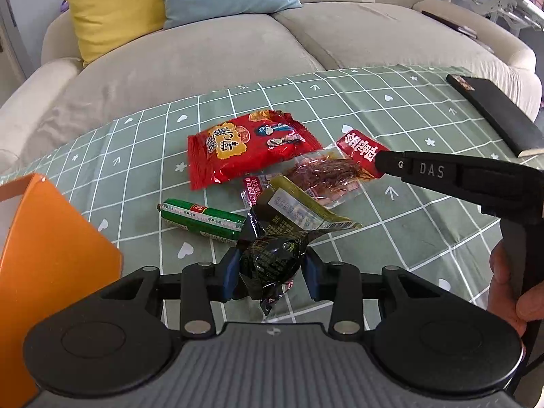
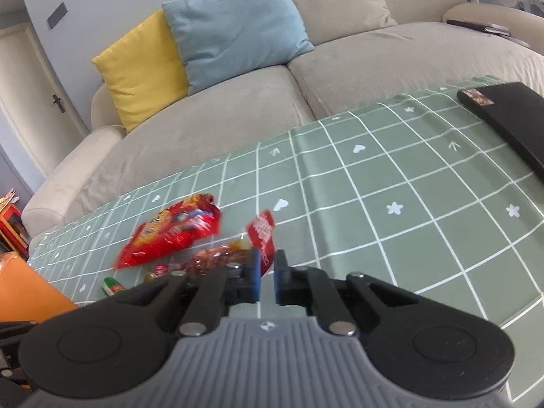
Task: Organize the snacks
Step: 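Lift both packs off the table and carry them toward the orange box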
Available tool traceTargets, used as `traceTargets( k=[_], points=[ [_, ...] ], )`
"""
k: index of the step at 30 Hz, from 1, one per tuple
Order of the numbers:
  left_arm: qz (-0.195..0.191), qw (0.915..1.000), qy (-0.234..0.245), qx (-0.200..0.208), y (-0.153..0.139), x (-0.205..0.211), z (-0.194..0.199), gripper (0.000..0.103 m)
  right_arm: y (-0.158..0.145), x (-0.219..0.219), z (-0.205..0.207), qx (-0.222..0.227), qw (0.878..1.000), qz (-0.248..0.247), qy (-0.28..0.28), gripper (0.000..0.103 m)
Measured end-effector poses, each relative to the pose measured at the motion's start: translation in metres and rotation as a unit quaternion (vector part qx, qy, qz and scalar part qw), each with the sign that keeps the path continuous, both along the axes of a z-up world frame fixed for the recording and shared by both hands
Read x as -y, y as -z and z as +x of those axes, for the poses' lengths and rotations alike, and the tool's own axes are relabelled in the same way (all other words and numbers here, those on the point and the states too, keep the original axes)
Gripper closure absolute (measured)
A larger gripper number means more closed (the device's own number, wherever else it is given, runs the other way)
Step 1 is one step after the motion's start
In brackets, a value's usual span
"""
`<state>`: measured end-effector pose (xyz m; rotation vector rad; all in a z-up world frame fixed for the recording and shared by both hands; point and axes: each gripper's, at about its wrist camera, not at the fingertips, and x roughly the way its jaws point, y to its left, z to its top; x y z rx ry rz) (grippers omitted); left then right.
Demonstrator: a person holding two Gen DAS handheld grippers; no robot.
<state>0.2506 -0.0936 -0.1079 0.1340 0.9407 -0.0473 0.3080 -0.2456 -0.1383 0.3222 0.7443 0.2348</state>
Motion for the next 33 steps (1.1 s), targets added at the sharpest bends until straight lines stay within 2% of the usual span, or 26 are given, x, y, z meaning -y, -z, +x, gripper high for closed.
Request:
traceTargets(
  k=[8, 17, 23, 27, 33],
  points=[
    [-0.015, 0.9998, -0.015, 0.005, -0.008, -0.008, -0.021, 0.060, -0.017, -0.003, -0.025, -0.003, 1.000, 0.002, -0.008, 0.103],
    [-0.024, 0.9993, -0.028, 0.004, -0.017, -0.024, -0.064, 0.060, -0.026, -0.001, -0.083, -0.054, 0.998, 0.016, -0.017, 0.103],
    [-0.024, 0.9990, -0.031, -0.020, -0.015, -0.033, -0.098, 0.061, -0.030, 0.001, -0.131, -0.074, 0.997, -0.016, -0.032, 0.103],
    [-0.024, 0.9991, -0.023, -0.024, -0.013, -0.035, -0.121, 0.061, -0.030, 0.004, -0.160, -0.098, 0.994, -0.031, -0.030, 0.103],
    [-0.024, 0.9994, -0.008, -0.024, -0.013, -0.034, -0.146, 0.061, -0.021, 0.005, -0.199, -0.170, 0.985, -0.022, -0.027, 0.103]
  ],
)
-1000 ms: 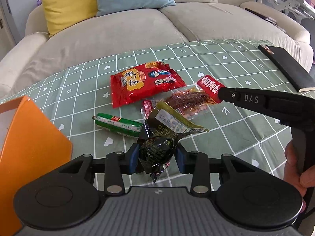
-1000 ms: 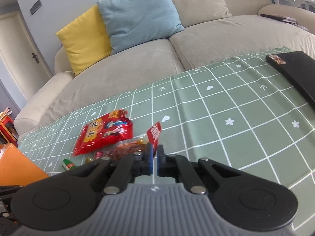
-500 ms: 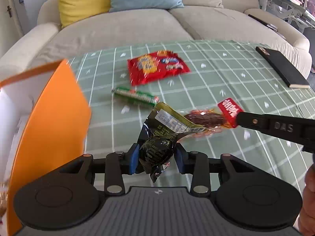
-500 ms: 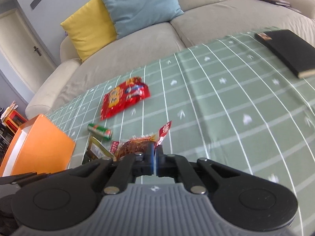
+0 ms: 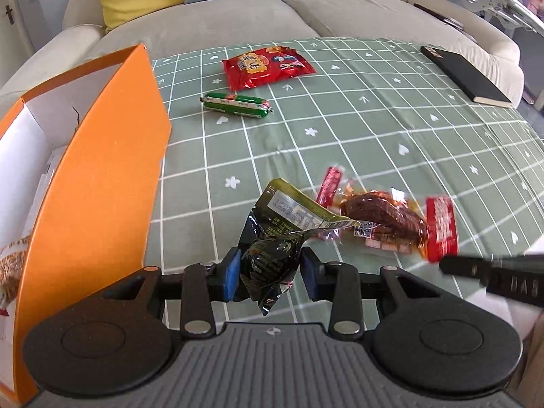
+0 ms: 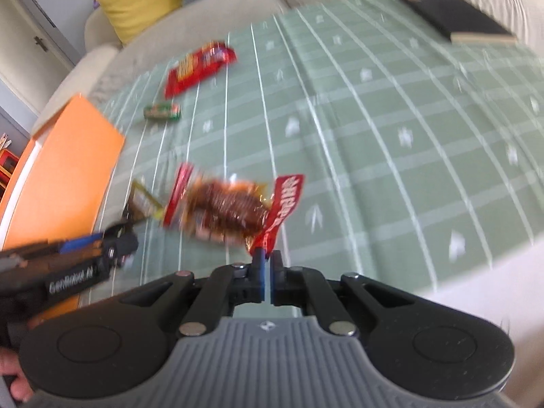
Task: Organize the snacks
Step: 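Lift both packs off the table and carry them toward the orange box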
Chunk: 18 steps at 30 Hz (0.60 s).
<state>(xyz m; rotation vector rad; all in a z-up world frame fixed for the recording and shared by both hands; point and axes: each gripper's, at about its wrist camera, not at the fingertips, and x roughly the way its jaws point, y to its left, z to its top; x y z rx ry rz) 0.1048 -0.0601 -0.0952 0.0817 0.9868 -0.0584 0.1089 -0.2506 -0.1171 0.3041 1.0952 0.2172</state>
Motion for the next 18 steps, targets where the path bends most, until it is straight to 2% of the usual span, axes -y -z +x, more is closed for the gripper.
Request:
traceTargets(
  k=[5, 9, 10, 11, 12, 14, 18],
  points=[
    [0.002, 0.9999, 0.016, 0.001, 0.000, 0.001, -0.013, 0.061, -0.004, -0.015, -0.025, -0.013, 0.999, 0.001, -0.033, 0.103],
    [0.002, 0.9997, 0.026, -0.001, 0.001, -0.002, -0.021, 0.061, -0.009, -0.024, -0.035, -0.003, 0.998, -0.026, -0.055, 0.094],
    [0.001, 0.9996, 0.029, 0.000, 0.002, -0.003, -0.023, 0.061, -0.012, -0.027, -0.037, 0.007, 0.997, -0.043, -0.061, 0.089],
    [0.001, 0.9994, 0.035, 0.000, 0.003, -0.004, -0.024, 0.061, -0.015, -0.029, -0.040, 0.020, 0.996, -0.060, -0.068, 0.078],
    [0.000, 0.9992, 0.040, 0.005, 0.003, -0.005, -0.026, 0.061, -0.019, -0.031, -0.043, 0.038, 0.994, -0.077, -0.073, 0.071],
    [0.002, 0.9985, 0.052, 0.012, 0.005, -0.006, -0.028, 0.061, -0.026, -0.035, -0.047, 0.078, 0.988, -0.104, -0.086, 0.065],
    [0.013, 0.9960, 0.085, 0.025, 0.008, -0.003, -0.030, 0.060, -0.025, -0.050, -0.050, 0.173, 0.961, -0.167, -0.139, 0.049]
  ],
)
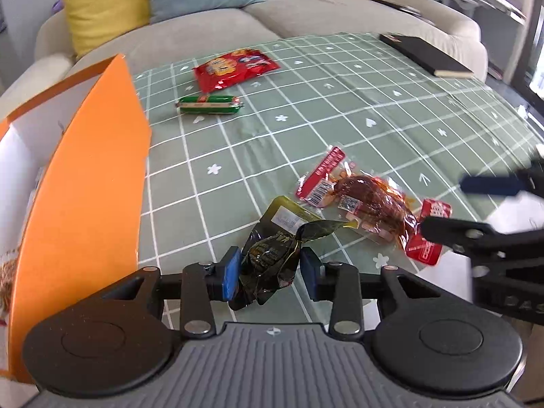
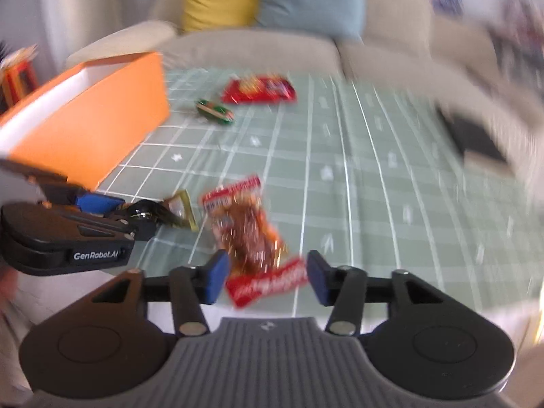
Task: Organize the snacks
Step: 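Lift both packs off the table and carry them toward the orange box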
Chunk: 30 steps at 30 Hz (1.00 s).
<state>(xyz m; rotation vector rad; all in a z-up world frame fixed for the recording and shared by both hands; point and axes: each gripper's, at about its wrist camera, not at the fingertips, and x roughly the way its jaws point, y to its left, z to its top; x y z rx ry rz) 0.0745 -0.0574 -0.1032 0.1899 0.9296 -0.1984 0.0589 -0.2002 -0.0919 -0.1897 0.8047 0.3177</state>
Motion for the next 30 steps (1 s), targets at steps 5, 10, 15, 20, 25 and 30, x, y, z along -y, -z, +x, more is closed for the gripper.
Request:
traceTargets(
  k=[5, 10, 15, 20, 25, 30],
  points=[
    [0.016, 0.9987, 0.041, 0.024, 0.005, -0.001, -0.001, 0.055, 0.011, -0.009, 0.015, 0.022, 0.998, 0.001, -0.058, 0.036],
    [0.002, 0.9969, 0.071, 0.033, 0.007, -0.007, 0.002, 0.050, 0.025, -0.010, 0.033, 0.013, 0.997, -0.008, -0.076, 0.033],
    [0.027, 0.9939, 0.102, 0.032, 0.012, -0.004, 0.006, 0.048, 0.035, -0.012, 0.045, -0.001, 0.996, -0.014, -0.093, 0.030],
    [0.039, 0.9922, 0.115, 0.029, 0.018, -0.002, 0.009, 0.045, 0.044, -0.014, 0.055, -0.014, 0.995, -0.012, -0.101, 0.029],
    [0.013, 0.9947, 0.100, 0.016, 0.018, -0.006, 0.014, 0.051, 0.048, -0.009, 0.064, -0.026, 0.996, 0.018, -0.086, 0.029],
    [0.001, 0.9969, 0.078, 0.013, 0.018, -0.006, 0.016, 0.053, 0.047, -0.013, 0.061, -0.020, 0.995, 0.021, -0.095, 0.043]
  ],
)
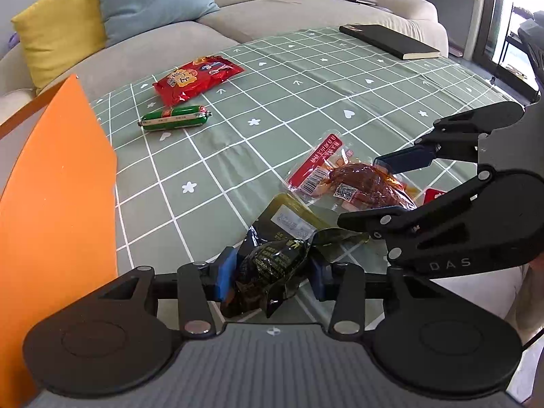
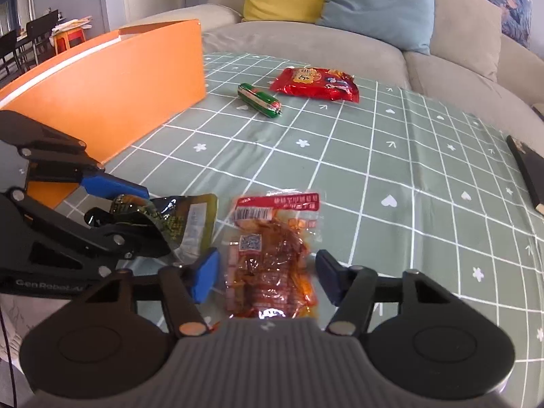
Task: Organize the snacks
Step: 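Lift both packs off the table and carry them toward the orange box, then lower both packs into the orange box and open both grippers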
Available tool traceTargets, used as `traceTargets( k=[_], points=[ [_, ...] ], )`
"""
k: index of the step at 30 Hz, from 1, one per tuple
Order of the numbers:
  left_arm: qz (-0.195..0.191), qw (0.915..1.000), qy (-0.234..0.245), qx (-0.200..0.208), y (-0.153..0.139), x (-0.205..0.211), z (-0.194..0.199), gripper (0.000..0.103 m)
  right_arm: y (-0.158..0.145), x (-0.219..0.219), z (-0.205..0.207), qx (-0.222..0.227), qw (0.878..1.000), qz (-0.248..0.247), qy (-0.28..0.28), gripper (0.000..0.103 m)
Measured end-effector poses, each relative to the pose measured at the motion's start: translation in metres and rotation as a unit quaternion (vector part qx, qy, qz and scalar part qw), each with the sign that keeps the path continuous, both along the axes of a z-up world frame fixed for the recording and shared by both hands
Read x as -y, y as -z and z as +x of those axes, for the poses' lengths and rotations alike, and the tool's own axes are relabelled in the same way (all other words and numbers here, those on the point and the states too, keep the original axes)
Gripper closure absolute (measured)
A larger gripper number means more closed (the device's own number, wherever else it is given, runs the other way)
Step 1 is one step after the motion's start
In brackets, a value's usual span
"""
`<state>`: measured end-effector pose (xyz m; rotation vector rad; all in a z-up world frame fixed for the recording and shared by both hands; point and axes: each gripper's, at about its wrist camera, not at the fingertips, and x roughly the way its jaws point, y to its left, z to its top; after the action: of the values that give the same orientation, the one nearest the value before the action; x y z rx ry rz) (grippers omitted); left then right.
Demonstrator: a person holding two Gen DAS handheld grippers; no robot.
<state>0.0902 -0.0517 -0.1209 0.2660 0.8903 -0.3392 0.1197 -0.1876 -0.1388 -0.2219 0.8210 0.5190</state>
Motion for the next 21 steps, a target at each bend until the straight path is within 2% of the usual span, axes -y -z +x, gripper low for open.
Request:
traceTargets(
  k=[4, 5, 6, 9, 13, 21],
  points=[
    [-0.005, 0.9998, -0.020, -0.003, 0.000, 0.001, 0.001, 0.054, -0.001, -0.001, -0.001, 0.002, 1.000, -0.003, 0.005, 0.047],
    [-0.009, 0.9996, -0.026, -0.007, -0.001, 0.000, 0.002, 0.054, -0.001, -0.002, -0.002, 0.005, 1.000, -0.005, 0.004, 0.054],
    [-0.013, 0.9994, -0.032, -0.009, -0.001, 0.000, 0.002, 0.054, -0.002, -0.003, -0.003, 0.007, 1.000, -0.006, 0.004, 0.055],
    [-0.031, 0.9982, -0.048, -0.018, -0.003, -0.002, 0.004, 0.055, -0.003, -0.002, -0.003, 0.006, 1.000, -0.009, 0.008, 0.057],
    [-0.027, 0.9984, -0.050, -0.005, -0.011, 0.004, -0.001, 0.058, -0.007, -0.001, -0.005, 0.012, 1.000, -0.015, 0.015, 0.056],
    [-0.052, 0.9947, -0.086, 0.021, -0.043, 0.000, -0.006, 0.060, -0.027, 0.016, -0.011, 0.021, 0.998, 0.021, 0.052, 0.055]
  ],
)
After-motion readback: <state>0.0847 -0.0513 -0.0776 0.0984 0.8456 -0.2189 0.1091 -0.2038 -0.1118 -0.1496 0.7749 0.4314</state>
